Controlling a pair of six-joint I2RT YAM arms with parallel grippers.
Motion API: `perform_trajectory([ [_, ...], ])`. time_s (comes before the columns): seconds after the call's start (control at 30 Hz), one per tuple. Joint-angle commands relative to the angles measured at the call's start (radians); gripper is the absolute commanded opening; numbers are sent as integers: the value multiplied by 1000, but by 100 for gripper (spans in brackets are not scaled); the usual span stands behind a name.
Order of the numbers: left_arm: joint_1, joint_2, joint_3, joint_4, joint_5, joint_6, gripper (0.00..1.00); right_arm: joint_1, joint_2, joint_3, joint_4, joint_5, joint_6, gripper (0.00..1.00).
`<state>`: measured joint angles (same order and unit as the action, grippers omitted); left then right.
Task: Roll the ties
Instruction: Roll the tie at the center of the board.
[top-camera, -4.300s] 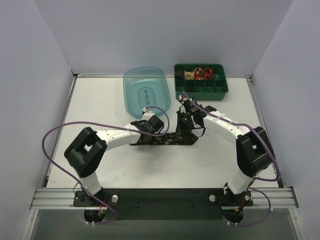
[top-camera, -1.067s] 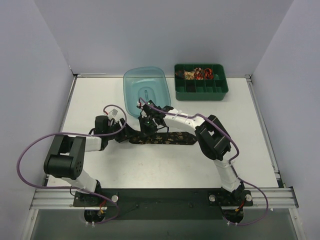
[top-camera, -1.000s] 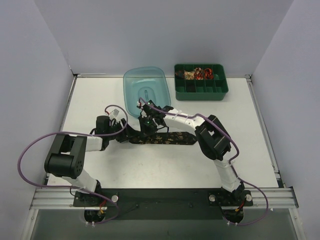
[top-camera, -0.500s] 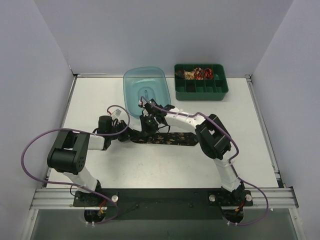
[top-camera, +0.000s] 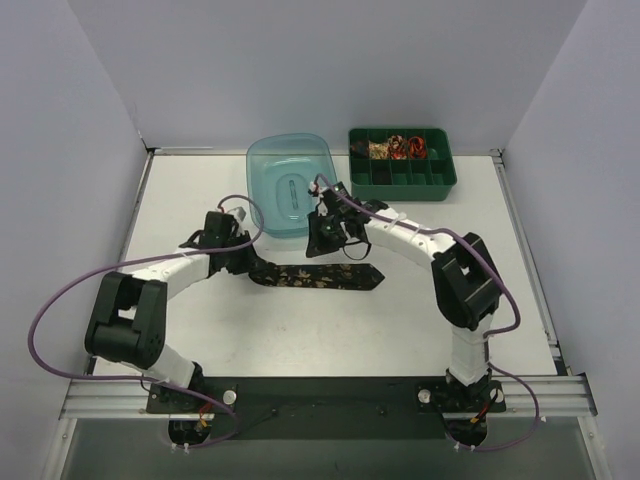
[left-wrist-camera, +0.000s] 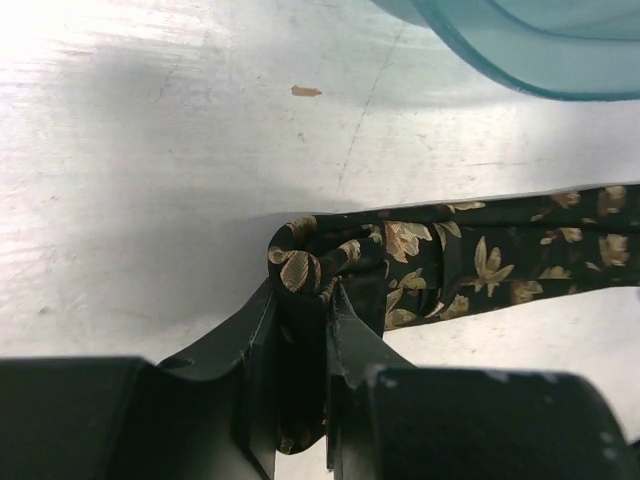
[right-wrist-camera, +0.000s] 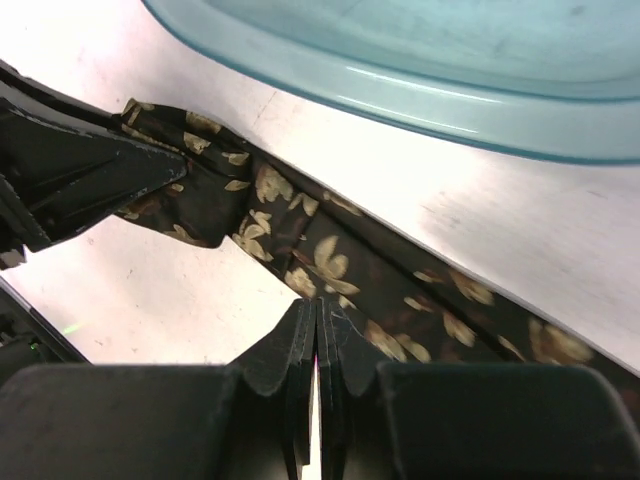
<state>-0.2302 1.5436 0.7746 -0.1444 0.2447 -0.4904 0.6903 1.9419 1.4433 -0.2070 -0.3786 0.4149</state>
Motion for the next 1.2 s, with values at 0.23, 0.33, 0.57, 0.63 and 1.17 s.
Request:
perform_trajectory([
  [0.23, -198, 47, 230, -447, -528, 82, 0, -58, -170, -135, -8, 26, -25, 4],
  [0.33, -262, 88, 276, -529, -672, 56, 0, -63, -185, -152, -6, 30, -25, 4],
  [0.57, -399, 205, 394, -676, -941, -33, 0, -78, -205, -184, -8, 41, -24, 4],
  [0.63, -426, 242, 436, -728, -984, -69, 0, -86, -219, -192, -6, 46, -19, 4],
  [1.17, -610, 473, 683, -914, -1154, -188, 0, -182, -284, -314, -9, 87, 4, 4],
])
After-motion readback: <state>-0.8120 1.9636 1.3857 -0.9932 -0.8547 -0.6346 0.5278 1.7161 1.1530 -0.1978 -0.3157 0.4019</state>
